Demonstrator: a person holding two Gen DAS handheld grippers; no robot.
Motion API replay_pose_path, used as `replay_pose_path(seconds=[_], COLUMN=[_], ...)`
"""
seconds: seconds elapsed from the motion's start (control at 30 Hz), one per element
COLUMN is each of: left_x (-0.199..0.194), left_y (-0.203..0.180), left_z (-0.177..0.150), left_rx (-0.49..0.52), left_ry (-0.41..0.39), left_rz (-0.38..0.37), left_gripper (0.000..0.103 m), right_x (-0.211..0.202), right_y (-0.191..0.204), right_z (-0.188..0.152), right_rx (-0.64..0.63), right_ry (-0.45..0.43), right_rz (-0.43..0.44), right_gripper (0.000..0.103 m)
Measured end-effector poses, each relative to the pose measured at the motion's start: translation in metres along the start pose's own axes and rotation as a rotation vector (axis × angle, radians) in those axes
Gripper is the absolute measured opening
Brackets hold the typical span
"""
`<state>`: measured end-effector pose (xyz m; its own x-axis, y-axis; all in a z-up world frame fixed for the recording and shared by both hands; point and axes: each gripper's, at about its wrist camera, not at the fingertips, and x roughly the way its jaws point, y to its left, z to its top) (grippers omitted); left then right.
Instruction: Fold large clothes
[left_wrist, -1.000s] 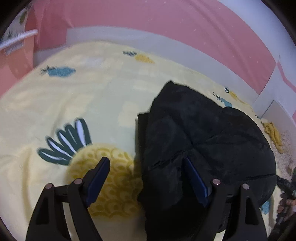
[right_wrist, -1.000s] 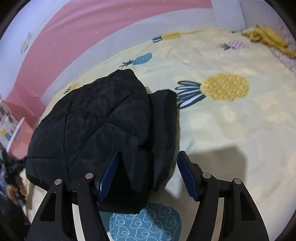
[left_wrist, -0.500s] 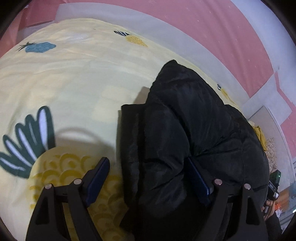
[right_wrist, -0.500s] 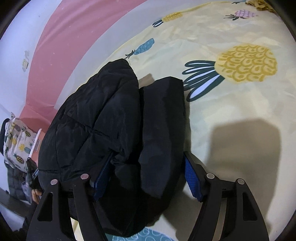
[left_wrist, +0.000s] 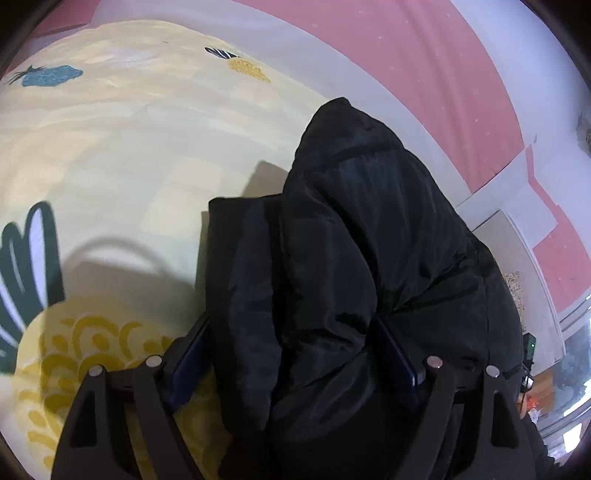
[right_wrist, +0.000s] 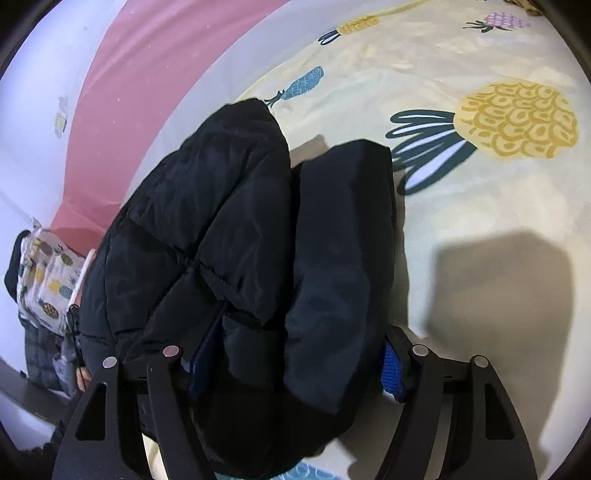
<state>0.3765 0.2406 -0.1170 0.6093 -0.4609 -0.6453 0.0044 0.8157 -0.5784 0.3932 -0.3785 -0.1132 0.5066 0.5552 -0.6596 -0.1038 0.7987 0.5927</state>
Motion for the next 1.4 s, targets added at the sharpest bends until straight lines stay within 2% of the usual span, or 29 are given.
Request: replay_pose_path(seconds=[0.23,0.33,0.63,0.7,0.8,0.87,0.97,1.13,1.4], left_x=[0.004,0.004,0.016,0.017,0.016,0.012,0.003,-0.016,-0.056], left_y=[-0.003,-0.006,-0.007,-0.007,-0.013,-0.023,-0.044,-0.065,-0.085], left_z=[0.005,0.002,0.009,0.01,0.007,0.005,0.004,0.004,-0.001], left_rx=[0.021,0.017,0.027,0.028,0.035,0.064,0.123,0.175,0.196], left_ry=[0.012,0.009,0.026,0.024,0.015,-0.01,-0.033,-0.049,-0.107], left_rz=[0.009,0.011,-0.013,-0.018,-0.017,0.032,0.116,0.176,0.145], left_gripper=[0.086,0.086,0.086,0.082,0.068,0.052,0.038,0.031,0.029], right_x=[0.012,0.011,0.023,0.022,0.018,0.016,0.009,-0.019,-0.062], right_y=[0.003,0.005,0.006,0.004,0.001,0.008,0.019,0.04,0.062], right_z=[0.009,0.003,0.014,0.012,0.008,0.008,0.008,0.003,-0.011], right_rx=[-0.004,-0.001,0.001,0.0,0.0,-0.015,-0.034,-0.081,-0.135], right_ry=[-0.008,0.002,0.012,0.01,0.01,0.007,-0.002,-0.037,-0.088], right_rz=[0.0,0.009,0.03,0.031,0.032,0.015,-0.014,-0.047,-0.029], right_gripper=[0.071,0.062,0.059,0.056,0.047,0.041,0.034,0.028,0.027])
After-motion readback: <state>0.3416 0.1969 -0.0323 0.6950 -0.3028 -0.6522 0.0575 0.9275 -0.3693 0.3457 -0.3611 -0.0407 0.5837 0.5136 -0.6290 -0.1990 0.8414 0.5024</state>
